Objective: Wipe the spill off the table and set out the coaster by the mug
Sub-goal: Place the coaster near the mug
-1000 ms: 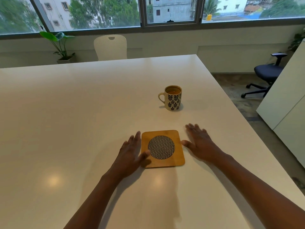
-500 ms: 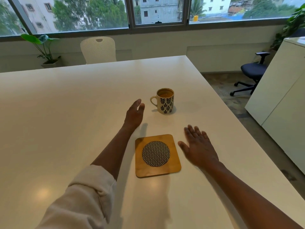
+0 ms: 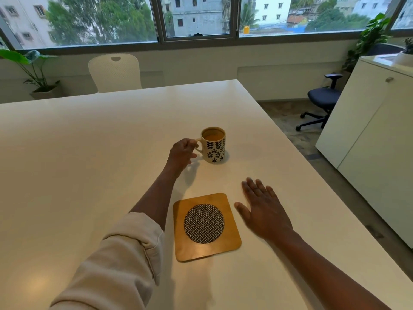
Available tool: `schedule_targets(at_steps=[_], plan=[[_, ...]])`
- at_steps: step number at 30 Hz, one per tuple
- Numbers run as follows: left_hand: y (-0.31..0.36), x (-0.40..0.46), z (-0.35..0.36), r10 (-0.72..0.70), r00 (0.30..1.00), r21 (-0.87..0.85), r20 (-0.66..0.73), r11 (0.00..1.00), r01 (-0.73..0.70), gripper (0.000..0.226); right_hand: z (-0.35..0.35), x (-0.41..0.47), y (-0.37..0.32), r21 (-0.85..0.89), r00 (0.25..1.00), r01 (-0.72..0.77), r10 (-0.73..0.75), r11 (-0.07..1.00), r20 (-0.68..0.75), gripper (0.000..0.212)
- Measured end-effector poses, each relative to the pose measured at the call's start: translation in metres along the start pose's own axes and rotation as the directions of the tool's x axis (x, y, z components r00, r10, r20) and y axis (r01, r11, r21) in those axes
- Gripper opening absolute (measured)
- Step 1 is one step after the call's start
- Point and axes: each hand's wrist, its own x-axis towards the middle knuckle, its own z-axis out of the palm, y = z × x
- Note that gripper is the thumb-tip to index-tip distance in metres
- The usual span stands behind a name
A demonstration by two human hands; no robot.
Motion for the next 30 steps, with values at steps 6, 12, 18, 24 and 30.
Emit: schedule_targets(at_steps=[6,12,18,24,30], plan=[[-0.005,0.008,0.005,-0.053,0.997,-0.172,0.048,0.983,0.061,0.036,-0.001,-0.001,-0.001,0.009,1.0,-0.01,0.01,1.0,0.007,0.081],[-0.006,0.019,0.009,-0.083,0.992,-0.225,0.096,0.969,0.102,0.047,-0.002,-0.001,-0.001,0.02,1.0,-0.013,0.013,1.0,0.001,0.076],[0.001,0.023,0.02,-0.131,0.99,-0.255,0.059,0.956,0.142,0.049,-0.001,-0.001,0.0,0.026,1.0,-0.01,0.01,1.0,-0.01,0.077],[0.003,0.023,0.026,-0.107,0.994,-0.273,0.019,0.956,0.108,0.045,0.0,0.0,0.0,0.028,1.0,-0.012,0.012,1.0,-0.018,0.077],[0.015,0.018,0.023,-0.09,0.996,-0.29,-0.013,0.953,0.083,0.045,0.001,0.001,0.001,0.024,1.0,-0.015,0.015,1.0,-0.02,0.075]])
